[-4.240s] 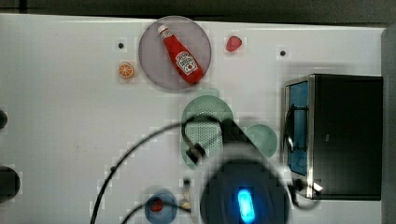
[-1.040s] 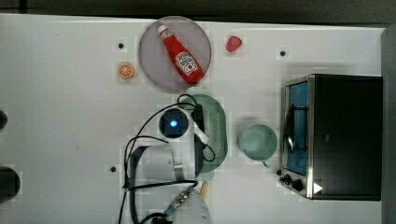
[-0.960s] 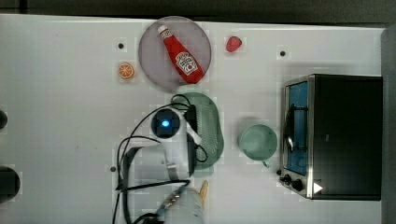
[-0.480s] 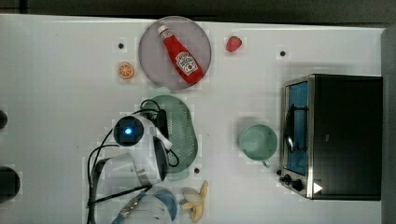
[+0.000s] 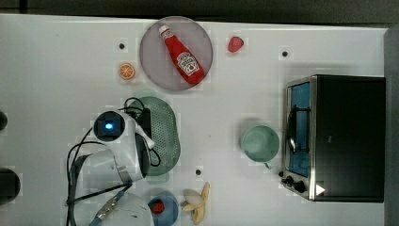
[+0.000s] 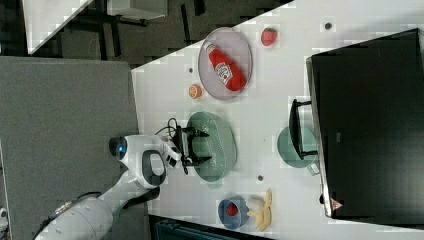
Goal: Drag strainer right to left.
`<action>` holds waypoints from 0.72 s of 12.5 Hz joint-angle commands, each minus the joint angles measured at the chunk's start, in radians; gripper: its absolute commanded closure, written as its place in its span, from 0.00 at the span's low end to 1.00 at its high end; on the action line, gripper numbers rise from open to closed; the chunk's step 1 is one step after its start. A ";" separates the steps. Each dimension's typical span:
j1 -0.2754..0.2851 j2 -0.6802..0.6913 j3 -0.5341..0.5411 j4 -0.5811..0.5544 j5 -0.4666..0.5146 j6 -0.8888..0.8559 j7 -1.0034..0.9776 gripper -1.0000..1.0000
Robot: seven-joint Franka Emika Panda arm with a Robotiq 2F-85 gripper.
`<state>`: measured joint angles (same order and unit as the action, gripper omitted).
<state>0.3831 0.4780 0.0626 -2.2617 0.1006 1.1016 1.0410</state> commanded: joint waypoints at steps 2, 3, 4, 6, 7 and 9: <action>0.073 0.020 0.008 0.050 0.010 0.000 0.107 0.00; 0.088 0.028 0.007 0.064 0.010 0.000 0.120 0.00; 0.102 0.038 0.007 0.078 0.010 0.000 0.137 0.00; 0.128 0.059 0.007 0.113 0.010 -0.004 0.175 0.00; 0.141 0.070 0.007 0.129 0.010 -0.007 0.188 0.00; 0.163 0.091 0.007 0.162 0.010 -0.009 0.198 0.00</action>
<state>0.5093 0.5669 0.0526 -2.1406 0.0990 1.1025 1.1504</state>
